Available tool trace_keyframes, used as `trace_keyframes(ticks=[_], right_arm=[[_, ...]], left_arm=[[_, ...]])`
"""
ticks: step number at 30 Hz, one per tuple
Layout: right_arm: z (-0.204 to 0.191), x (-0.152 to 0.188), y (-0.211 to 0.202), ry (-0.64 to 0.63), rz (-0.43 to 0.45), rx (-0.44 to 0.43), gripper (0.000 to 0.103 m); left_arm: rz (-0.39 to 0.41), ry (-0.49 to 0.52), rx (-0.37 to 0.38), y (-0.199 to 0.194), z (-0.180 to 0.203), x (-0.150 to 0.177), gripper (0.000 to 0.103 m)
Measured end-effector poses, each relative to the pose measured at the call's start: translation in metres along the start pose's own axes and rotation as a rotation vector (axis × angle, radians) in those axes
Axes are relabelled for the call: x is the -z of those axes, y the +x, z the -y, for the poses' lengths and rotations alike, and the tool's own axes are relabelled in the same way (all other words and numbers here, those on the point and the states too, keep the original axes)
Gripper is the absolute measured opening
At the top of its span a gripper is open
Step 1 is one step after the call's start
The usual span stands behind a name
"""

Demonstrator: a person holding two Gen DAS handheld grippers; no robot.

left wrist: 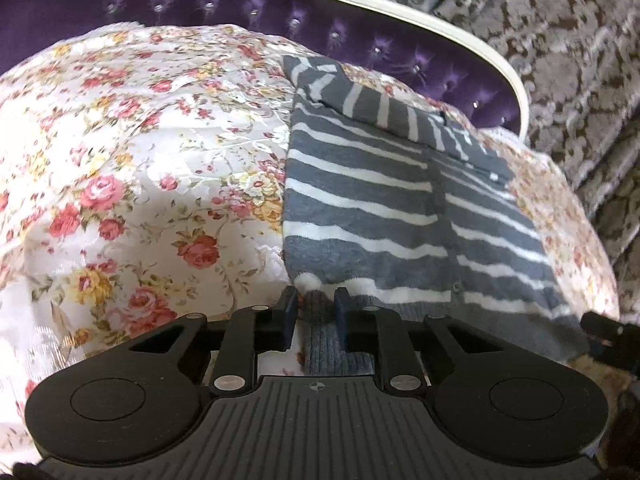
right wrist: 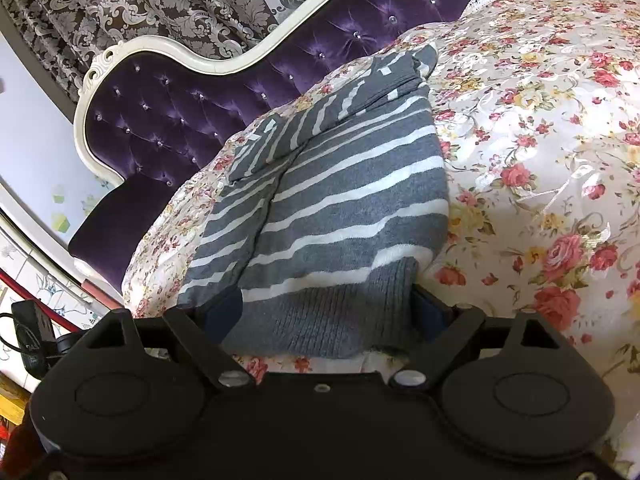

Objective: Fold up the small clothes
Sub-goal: 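Grasp the hem of the folded cardigan with both grippers and lift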

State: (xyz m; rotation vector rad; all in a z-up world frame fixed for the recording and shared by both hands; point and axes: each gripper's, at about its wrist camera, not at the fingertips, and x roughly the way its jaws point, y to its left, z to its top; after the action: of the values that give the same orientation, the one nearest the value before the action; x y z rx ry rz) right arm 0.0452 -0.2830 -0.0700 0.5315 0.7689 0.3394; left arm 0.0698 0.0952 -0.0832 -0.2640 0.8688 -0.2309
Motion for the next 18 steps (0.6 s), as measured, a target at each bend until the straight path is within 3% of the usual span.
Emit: trace_keyframes(ticks=[6,10,11,12,13,18], right_arm=[[-0.002,-0.001,0.003,-0.02,-0.013,0.015,0.075],[0.0,-0.003,0.005,-0.016,-0.026,0.03,0.058],[0.0,-0.003,0.005,-0.017,-0.028,0.044,0.05],[0.0,-0.004,0.005,-0.02,-0.029,0.062,0.027],[0.001,-0.004,0.006,-0.018,-0.035,0.074,0.018],[0.006,-0.008,-0.002,0.002,-0.03,0.054,0.019]], left_arm=[[-0.035,0.073,-0.003,0.005,0.007,-0.004,0.019],[-0.05,0.072,0.011,0.006,0.007,-0.006,0.015],[-0.051,0.067,0.014,0.006,0.007,-0.006,0.007],[-0.045,0.057,0.013,0.005,0.006,-0.006,0.004],[-0.033,0.047,0.019,0.003,0.005,-0.005,0.004],[0.023,-0.044,0.084,-0.012,-0.004,-0.009,0.004]])
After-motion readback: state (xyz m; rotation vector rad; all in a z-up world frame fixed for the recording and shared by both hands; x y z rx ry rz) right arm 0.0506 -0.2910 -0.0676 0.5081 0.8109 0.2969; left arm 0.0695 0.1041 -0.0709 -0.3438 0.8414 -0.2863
